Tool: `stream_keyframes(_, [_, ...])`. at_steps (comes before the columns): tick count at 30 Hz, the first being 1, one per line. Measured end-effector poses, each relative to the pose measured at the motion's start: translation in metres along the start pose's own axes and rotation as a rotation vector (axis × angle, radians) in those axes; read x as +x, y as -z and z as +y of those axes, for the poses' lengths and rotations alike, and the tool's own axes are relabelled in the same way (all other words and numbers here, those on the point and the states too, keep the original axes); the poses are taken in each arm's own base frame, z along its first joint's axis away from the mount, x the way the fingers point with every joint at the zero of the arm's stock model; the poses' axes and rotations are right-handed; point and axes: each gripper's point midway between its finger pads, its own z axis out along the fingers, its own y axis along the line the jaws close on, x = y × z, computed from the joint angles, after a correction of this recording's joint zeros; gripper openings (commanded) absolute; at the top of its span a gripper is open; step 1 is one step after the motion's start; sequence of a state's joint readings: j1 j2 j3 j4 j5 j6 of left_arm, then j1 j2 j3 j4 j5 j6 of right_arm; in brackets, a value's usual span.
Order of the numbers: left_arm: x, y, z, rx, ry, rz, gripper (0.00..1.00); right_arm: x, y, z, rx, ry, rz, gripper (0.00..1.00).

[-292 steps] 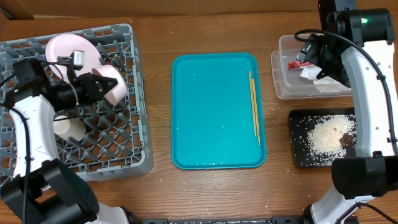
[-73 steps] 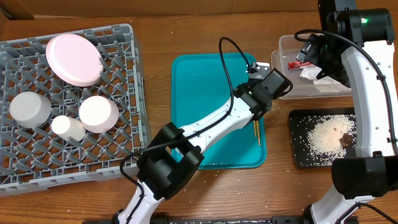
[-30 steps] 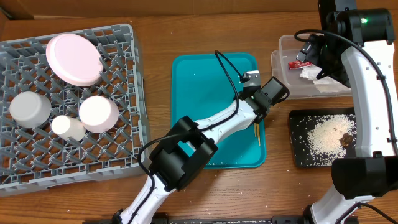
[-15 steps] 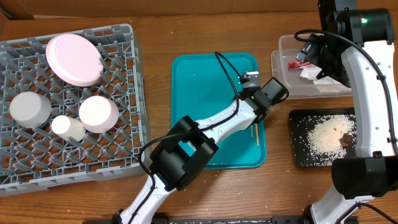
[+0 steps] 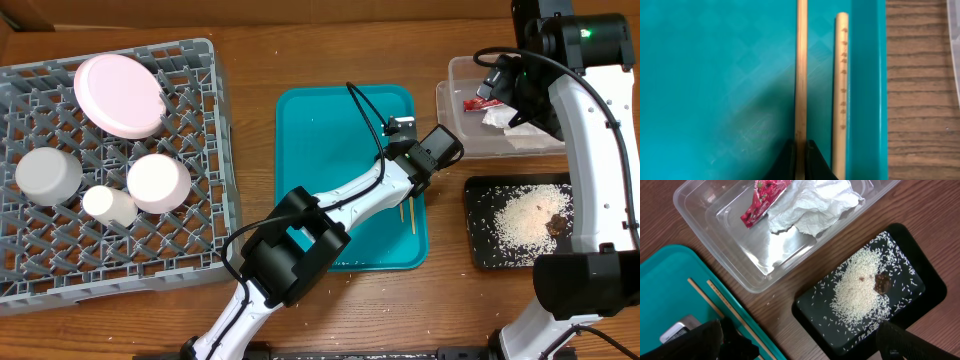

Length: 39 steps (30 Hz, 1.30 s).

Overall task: Sort waste into correct bins and load items into the dishwasher
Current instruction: 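Close the left gripper on a wooden chopstick and lift, then carry the chopstick to the rack and drop it in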

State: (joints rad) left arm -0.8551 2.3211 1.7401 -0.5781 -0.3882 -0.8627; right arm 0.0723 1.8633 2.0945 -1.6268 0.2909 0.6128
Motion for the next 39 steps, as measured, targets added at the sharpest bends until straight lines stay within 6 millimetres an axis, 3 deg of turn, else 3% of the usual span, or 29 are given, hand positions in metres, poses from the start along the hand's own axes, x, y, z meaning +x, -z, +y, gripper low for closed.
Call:
stream_keyframes(12, [0.010,0.006,0.006,-0.021,-0.036,0.066,0.04,0.000,0.000,0.000,0.001,0.000,0.000,1.00])
stream_keyframes(20, [0.018,0.023,0.041,-0.105,-0.126,0.203,0.04,0.000,0.000,0.000,0.000,0.000,-0.001,1.00])
stream_keyframes(24, [-0.017,0.049,0.063,-0.078,-0.129,0.227,0.04,0.000,0.000,0.000,0.001,0.000,0.000,1.00])
stream_keyframes(28, [-0.075,0.100,0.099,-0.035,-0.057,0.182,0.04,0.000,0.000,0.000,0.000,0.000,-0.001,1.00])
stream_keyframes(34, [-0.145,0.166,0.183,-0.007,0.051,0.078,0.04,0.000,0.000,0.000,0.001,0.000,0.000,1.00])
stream_keyframes(36, [-0.157,0.176,0.215,-0.028,0.090,0.063,0.04,0.000,0.000,0.000,0.000,0.000,0.000,1.00])
stream_keyframes(39, [-0.168,0.174,0.257,-0.070,0.128,0.063,0.04,0.000,0.000,0.000,0.000,0.000,0.000,1.00])
